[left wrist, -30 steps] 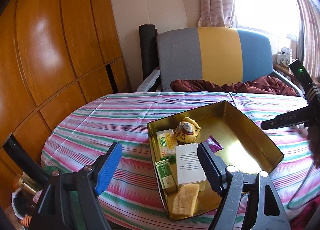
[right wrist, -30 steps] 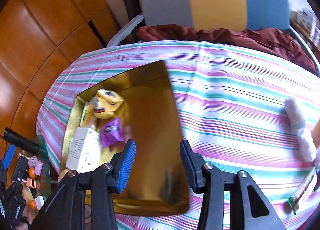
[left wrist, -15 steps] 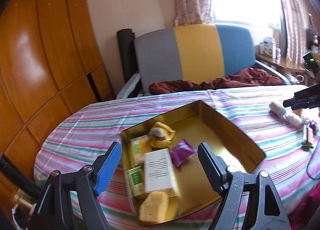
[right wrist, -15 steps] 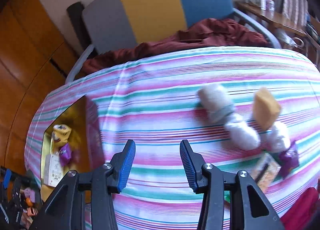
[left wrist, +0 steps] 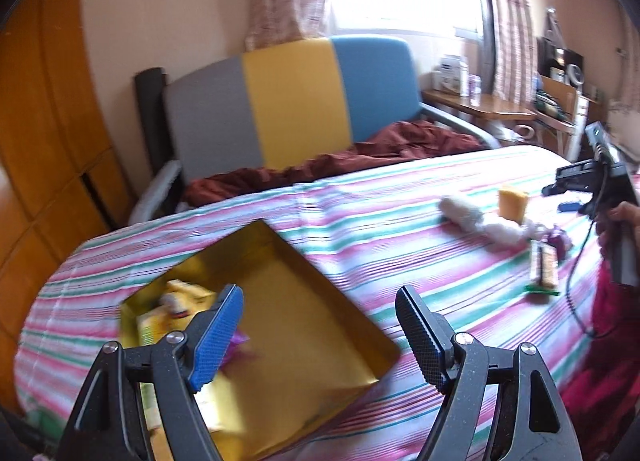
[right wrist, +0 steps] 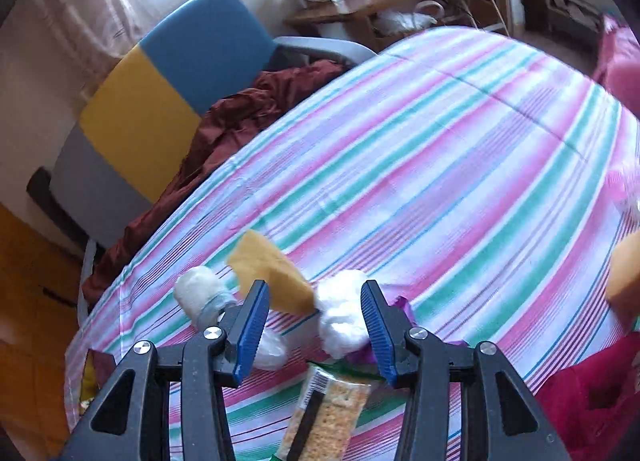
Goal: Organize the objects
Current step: 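Move both tools back toward the remaining pile of items, then close the left gripper on the cream knitted roll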
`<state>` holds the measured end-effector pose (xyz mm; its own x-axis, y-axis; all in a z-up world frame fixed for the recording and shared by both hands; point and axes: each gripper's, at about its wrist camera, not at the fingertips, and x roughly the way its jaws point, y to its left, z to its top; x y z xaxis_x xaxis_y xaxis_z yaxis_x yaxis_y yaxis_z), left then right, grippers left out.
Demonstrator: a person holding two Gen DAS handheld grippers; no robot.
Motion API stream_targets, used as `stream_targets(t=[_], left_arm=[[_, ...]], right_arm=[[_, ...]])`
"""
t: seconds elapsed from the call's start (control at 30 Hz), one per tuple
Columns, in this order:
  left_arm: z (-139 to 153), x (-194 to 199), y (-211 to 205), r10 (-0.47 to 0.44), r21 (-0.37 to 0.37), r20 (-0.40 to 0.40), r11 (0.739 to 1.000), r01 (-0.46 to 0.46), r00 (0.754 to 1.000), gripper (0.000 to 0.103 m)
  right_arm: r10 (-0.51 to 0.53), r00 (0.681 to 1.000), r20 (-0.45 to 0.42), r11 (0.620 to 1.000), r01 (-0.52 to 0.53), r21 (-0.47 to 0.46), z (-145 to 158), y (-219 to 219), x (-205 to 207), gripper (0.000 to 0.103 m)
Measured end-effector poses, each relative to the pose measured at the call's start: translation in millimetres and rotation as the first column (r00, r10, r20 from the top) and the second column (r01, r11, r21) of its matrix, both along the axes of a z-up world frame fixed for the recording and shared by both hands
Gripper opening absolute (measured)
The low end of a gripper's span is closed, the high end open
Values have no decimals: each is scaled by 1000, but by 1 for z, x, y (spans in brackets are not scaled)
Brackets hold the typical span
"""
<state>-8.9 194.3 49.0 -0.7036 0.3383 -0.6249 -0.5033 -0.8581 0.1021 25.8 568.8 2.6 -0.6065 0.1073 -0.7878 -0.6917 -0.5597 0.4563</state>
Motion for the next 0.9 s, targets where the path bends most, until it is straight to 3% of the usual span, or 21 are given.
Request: stream_targets(t=[0.07, 0.2, 0.57, 0.9], left_arm=[[-3, -6, 20, -26, 15, 38, 1000, 25, 999, 79], [-9, -21, 60, -73, 54, 126, 996, 67, 989, 79], [-43, -74, 162, -144, 69, 291, 989, 130, 946, 79], [-76, -129, 236, -146, 124, 444, 987, 101, 884, 87]], right_arm=[[-64, 997, -53, 992, 58, -113, -9, 15, 11, 48], [-71, 995, -69, 988, 61, -145, -10, 20, 14, 49], [20, 995, -97, 989, -34, -143, -6, 7, 0, 50], [90, 991, -101, 982, -106, -157, -9, 0, -12, 50]])
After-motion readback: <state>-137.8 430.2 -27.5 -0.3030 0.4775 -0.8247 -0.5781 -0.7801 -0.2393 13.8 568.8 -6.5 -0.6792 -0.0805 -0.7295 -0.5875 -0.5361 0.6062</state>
